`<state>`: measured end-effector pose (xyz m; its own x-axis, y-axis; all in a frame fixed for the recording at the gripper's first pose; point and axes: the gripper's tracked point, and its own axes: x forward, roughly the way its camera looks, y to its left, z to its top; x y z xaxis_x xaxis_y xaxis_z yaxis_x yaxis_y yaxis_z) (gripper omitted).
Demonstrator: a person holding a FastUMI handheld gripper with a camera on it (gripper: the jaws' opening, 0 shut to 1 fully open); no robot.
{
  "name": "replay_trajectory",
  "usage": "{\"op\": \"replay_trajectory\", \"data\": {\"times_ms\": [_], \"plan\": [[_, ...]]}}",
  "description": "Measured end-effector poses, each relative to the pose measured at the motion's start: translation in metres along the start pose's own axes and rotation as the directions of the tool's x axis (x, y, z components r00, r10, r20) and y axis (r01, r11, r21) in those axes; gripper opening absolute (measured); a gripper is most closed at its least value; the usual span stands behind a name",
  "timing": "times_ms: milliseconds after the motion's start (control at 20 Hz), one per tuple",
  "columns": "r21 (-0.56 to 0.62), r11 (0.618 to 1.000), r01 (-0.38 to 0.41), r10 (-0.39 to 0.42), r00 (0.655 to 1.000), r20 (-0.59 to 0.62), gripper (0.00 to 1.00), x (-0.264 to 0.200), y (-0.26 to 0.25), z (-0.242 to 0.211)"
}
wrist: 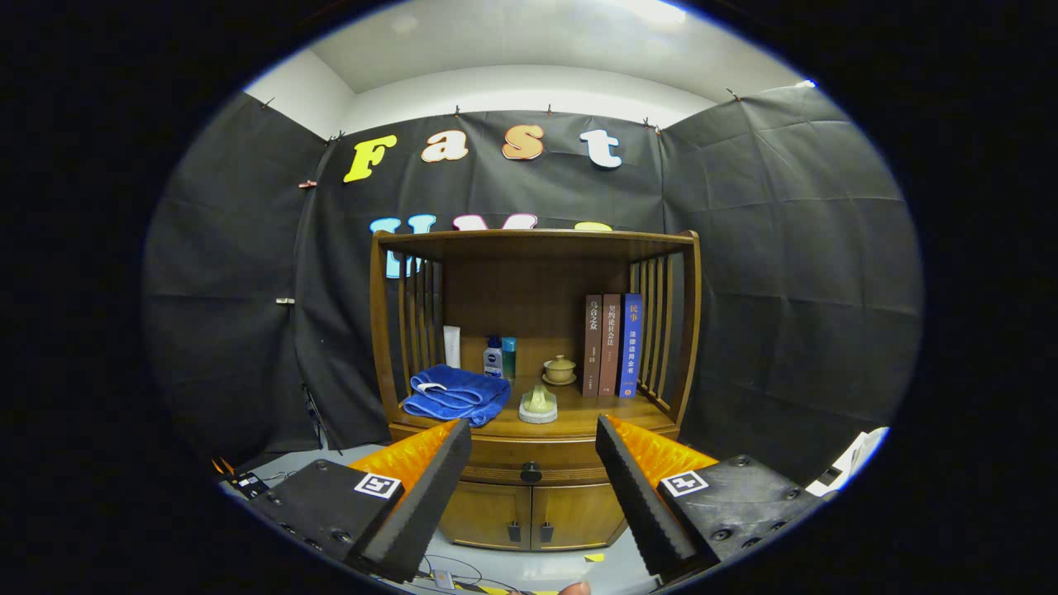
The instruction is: Pull open the drawer, take out the items inside it, and place them on the countertop above the cabinet.
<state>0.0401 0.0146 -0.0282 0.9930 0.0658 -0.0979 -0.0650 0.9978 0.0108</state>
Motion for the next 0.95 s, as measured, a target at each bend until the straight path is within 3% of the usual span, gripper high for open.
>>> {"op": "replay_trajectory", "data": {"times_ms": [950], "plan": [[-0.007, 1.000, -0.005, 0.005, 1.000, 0.022, 0.98, -0.002, 0.014, -0.001]]}}
